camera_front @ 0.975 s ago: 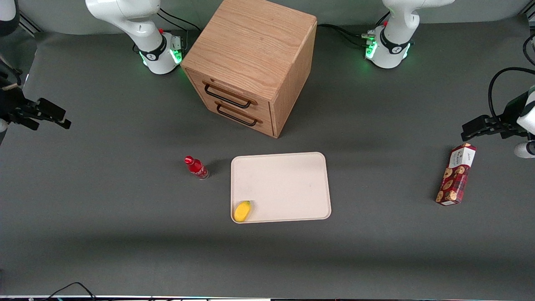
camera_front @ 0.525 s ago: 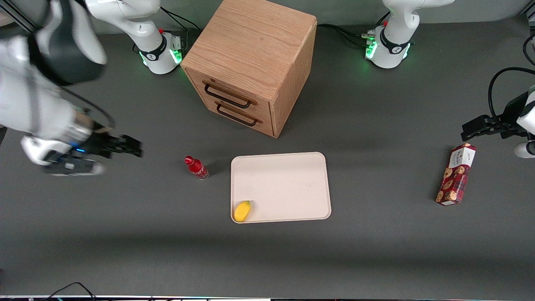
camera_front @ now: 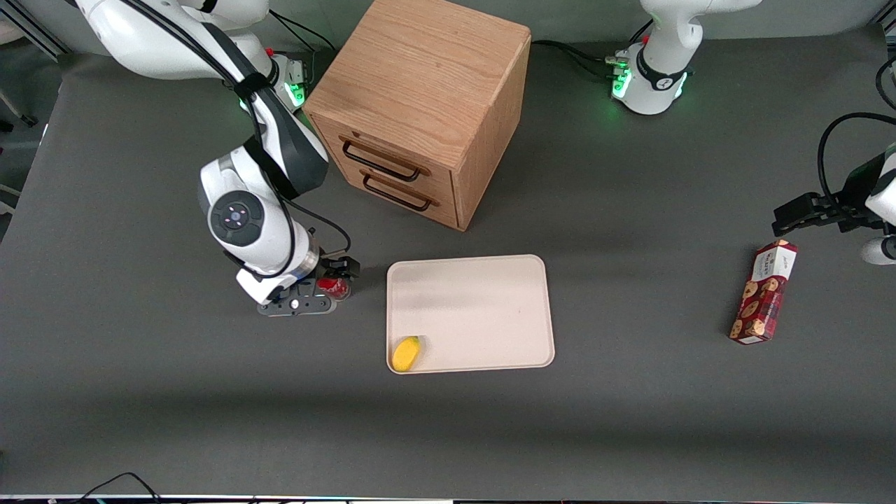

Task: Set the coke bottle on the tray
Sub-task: 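Reach the right gripper down to the red Coca-Cola bottle beside the tray, then close the right gripper around the bottle's neck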

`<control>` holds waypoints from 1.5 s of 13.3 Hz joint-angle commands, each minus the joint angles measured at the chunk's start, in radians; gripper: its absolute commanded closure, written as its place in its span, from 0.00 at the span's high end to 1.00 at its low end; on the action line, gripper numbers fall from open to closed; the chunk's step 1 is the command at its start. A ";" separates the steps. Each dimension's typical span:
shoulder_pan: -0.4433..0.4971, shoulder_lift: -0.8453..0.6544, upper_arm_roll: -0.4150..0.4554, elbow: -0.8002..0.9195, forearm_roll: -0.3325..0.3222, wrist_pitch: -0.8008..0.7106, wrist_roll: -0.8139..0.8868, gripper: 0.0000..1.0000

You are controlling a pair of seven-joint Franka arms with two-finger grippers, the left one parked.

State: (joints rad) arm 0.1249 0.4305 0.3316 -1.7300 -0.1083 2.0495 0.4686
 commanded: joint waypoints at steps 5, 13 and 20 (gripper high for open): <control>-0.014 -0.041 0.000 -0.079 -0.027 0.012 0.021 1.00; -0.018 -0.055 -0.020 -0.125 -0.025 0.014 -0.027 0.48; -0.019 -0.070 -0.022 -0.109 -0.013 0.008 -0.007 0.00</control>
State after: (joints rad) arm 0.1098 0.4036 0.3106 -1.8213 -0.1197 2.0501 0.4590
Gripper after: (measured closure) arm 0.670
